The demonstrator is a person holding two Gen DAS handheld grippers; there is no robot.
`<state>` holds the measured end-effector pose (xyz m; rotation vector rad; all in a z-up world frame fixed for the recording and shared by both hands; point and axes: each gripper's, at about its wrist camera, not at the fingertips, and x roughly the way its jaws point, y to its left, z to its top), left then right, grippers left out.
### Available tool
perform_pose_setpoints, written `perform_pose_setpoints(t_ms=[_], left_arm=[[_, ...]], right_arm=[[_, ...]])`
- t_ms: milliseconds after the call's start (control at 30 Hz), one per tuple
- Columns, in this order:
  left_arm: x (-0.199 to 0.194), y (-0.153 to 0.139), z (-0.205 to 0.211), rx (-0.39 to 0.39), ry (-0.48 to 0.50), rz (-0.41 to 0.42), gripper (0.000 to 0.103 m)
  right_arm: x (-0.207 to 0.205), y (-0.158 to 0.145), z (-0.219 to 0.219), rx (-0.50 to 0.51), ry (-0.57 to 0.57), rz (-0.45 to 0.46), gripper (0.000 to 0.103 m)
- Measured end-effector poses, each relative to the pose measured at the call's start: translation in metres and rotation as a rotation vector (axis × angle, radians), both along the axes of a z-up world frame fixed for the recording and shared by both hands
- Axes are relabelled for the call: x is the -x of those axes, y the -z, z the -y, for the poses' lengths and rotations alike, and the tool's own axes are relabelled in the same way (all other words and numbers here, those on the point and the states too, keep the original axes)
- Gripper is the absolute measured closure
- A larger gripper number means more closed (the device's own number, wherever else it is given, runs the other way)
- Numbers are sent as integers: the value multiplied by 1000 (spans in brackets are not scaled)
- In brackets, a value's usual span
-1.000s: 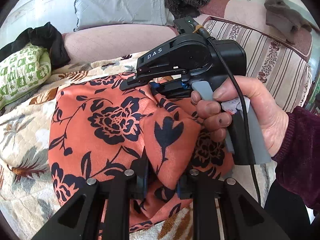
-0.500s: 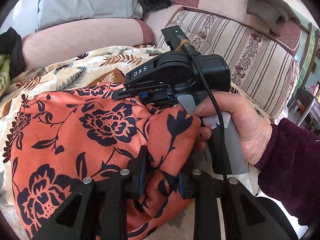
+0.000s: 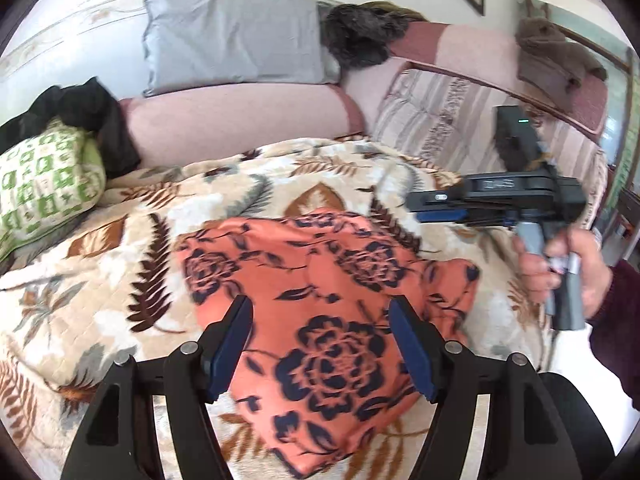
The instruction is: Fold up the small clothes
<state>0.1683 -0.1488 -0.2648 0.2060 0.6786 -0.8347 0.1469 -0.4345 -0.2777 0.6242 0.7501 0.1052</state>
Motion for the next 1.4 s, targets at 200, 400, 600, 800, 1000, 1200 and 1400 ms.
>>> perform_pose_setpoints(t_ms=[200, 400, 600, 800, 1000, 1200, 1400], left_arm=[[-26, 74, -4, -292, -99, -182, 29], [-14, 79, -23, -273, -76, -202, 29], [-14, 68, -35, -176, -83, -233, 30], [-23, 47, -42, -68, -120, -196, 30], [-35, 76, -27, -135, -99, -317, 27], [-30, 78, -27, -149, -93, -318, 22], [-33, 84, -31, -138, -109, -359, 19]], right_arm=[[23, 2, -64, 93, -63, -9, 65], [65, 65, -80, -49, -34, -110, 68], [54, 40, -71, -37, -89, -152, 68], [-18, 1, -51, 60, 12, -86, 68], [-118, 67, -30, 73, 88, -369, 67], [-138, 35, -59, 156, 12, -291, 65], [-174, 20, -138, 216, -237, -230, 65]])
